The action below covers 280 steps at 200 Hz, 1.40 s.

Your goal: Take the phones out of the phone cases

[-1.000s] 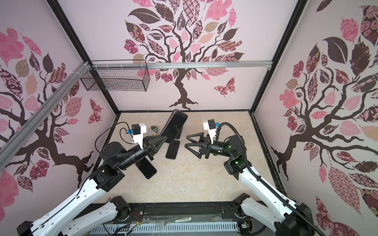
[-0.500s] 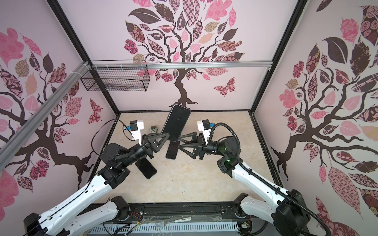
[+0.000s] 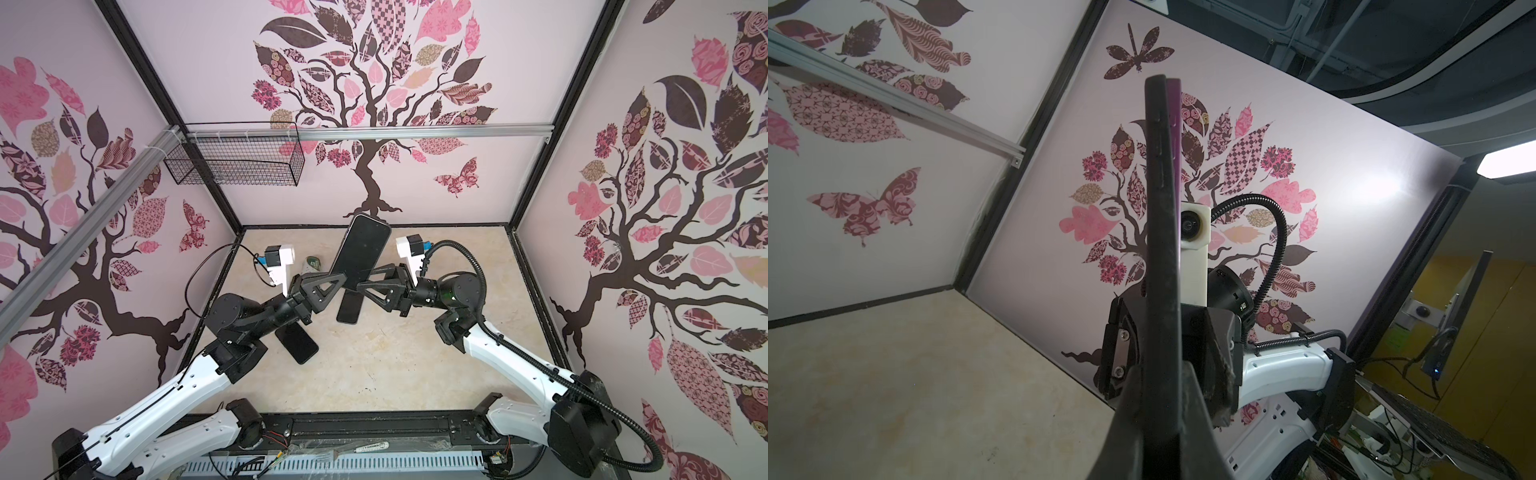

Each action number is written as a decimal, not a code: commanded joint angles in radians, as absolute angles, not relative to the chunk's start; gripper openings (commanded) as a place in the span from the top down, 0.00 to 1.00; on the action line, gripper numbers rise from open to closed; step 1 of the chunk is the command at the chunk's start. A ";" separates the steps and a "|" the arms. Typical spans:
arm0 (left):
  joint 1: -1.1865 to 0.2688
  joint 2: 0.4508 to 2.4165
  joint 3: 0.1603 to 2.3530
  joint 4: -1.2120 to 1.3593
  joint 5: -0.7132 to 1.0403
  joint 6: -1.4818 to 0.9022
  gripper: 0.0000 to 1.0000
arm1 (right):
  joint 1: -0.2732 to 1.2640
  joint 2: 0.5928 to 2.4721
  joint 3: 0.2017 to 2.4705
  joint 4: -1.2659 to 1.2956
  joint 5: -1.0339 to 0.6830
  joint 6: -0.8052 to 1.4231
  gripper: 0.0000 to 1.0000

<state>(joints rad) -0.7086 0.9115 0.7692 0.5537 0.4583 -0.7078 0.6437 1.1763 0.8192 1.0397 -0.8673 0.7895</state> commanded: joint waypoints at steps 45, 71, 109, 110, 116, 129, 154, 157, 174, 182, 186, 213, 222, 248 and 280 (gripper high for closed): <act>-0.712 0.894 0.757 0.612 0.468 -0.701 1.00 | 0.668 1.195 0.890 1.081 -0.875 0.790 0.75; -0.712 0.890 0.754 0.605 0.468 -0.697 1.00 | 0.672 1.198 0.890 1.081 -0.877 0.793 0.82; -0.712 0.884 0.756 0.569 0.469 -0.678 1.00 | 0.674 1.189 0.888 1.062 -0.876 0.781 0.94; -0.713 0.884 0.756 0.568 0.468 -0.677 1.00 | 0.674 1.189 0.888 1.059 -0.876 0.780 0.94; -0.713 0.879 0.757 0.557 0.465 -0.670 1.00 | 0.674 1.184 0.888 1.048 -0.875 0.774 0.98; -0.712 0.869 0.758 0.530 0.459 -0.652 1.00 | 0.674 1.171 0.887 1.009 -0.860 0.752 1.00; -0.704 0.839 0.781 0.424 0.431 -0.593 0.48 | 0.673 1.127 0.886 0.875 -0.806 0.659 1.00; -0.703 0.835 0.785 0.412 0.427 -0.578 0.43 | 0.673 1.120 0.887 0.852 -0.794 0.644 1.00; -0.701 0.805 0.836 0.250 0.391 -0.467 0.19 | 0.673 1.082 0.895 0.719 -0.742 0.554 1.00; -0.702 0.794 0.861 0.175 0.367 -0.417 0.17 | 0.673 1.062 0.904 0.648 -0.725 0.495 1.00; -0.702 0.788 0.871 0.122 0.356 -0.393 0.17 | 0.673 1.053 0.907 0.611 -0.717 0.469 1.00; -0.702 0.780 0.940 -0.066 0.315 -0.215 0.16 | 0.670 1.002 0.911 0.411 -0.631 0.275 1.00; -0.702 0.787 0.959 -0.110 0.309 -0.161 0.16 | 0.669 0.995 0.924 0.332 -0.596 0.200 1.00; -0.700 0.827 1.037 -0.217 0.306 -0.024 0.15 | 0.647 0.992 0.970 0.176 -0.516 0.033 1.00; -0.696 0.885 1.123 -0.255 0.351 0.075 0.15 | 0.638 0.979 0.982 0.109 -0.442 -0.182 1.00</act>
